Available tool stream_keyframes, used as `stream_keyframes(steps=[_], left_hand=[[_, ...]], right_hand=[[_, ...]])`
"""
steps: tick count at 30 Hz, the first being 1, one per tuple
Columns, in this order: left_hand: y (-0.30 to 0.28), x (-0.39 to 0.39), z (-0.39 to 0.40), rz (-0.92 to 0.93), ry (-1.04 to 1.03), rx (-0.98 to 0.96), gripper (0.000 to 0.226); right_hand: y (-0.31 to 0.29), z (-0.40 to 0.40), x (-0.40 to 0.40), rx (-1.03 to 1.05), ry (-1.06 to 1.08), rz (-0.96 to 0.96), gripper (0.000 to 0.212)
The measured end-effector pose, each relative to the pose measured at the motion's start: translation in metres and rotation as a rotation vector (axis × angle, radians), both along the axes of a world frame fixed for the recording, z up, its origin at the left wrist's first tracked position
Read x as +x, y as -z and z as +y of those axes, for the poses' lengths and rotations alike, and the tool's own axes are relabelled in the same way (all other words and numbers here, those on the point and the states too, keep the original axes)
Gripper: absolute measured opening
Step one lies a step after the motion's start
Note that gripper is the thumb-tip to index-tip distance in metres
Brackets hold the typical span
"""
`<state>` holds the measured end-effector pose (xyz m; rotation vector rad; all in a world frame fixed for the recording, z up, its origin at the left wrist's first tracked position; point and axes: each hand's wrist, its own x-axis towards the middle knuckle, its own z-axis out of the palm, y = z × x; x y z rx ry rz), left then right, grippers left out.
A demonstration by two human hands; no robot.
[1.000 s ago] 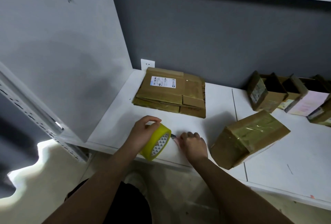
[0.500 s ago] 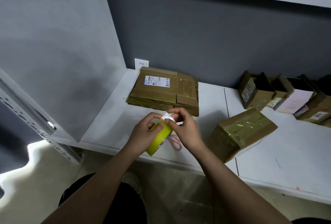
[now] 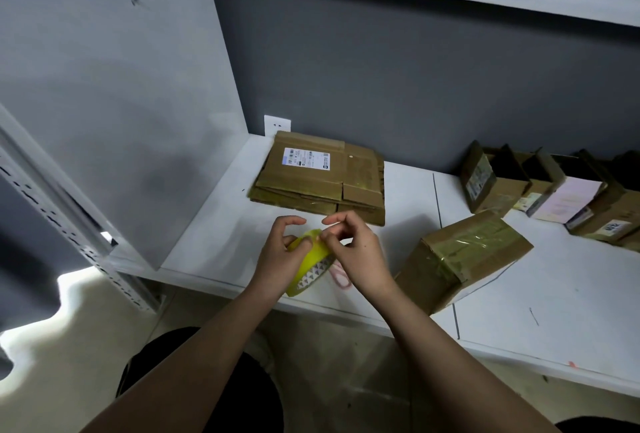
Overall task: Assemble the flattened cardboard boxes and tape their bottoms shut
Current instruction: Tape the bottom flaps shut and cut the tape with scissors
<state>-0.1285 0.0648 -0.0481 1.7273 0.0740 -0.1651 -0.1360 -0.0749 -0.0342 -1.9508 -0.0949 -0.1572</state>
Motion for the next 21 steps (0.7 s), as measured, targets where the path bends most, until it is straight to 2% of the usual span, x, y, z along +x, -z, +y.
stream_keyframes(steps=[5, 11, 15, 21], left_hand=[[-0.0012, -0.0022, -0.0011, -0.068, 0.020, 0.012, 0.026], [-0.0004, -0.0019, -0.0008, -0.069, -0.022, 0.002, 0.025], [0.0006, -0.0018, -0.0002, -0.059, -0.028, -0.004, 0.024], [0.0006, -0.0008, 0.0002, -0.064, -0.032, -0.010, 0.025]], right_hand=[[0.0016, 0.0047, -0.0029, -0.193, 0.039, -0.143, 0.019], [0.0058, 0.0081, -0.0071, -0.212, 0.109, -0.180, 0.037], [0.0085, 0.0071, -0.0059, -0.263, 0.062, -0.243, 0.022], [0.0100, 0.0067, 0.0016, -0.314, 0.046, -0.243, 0.015]])
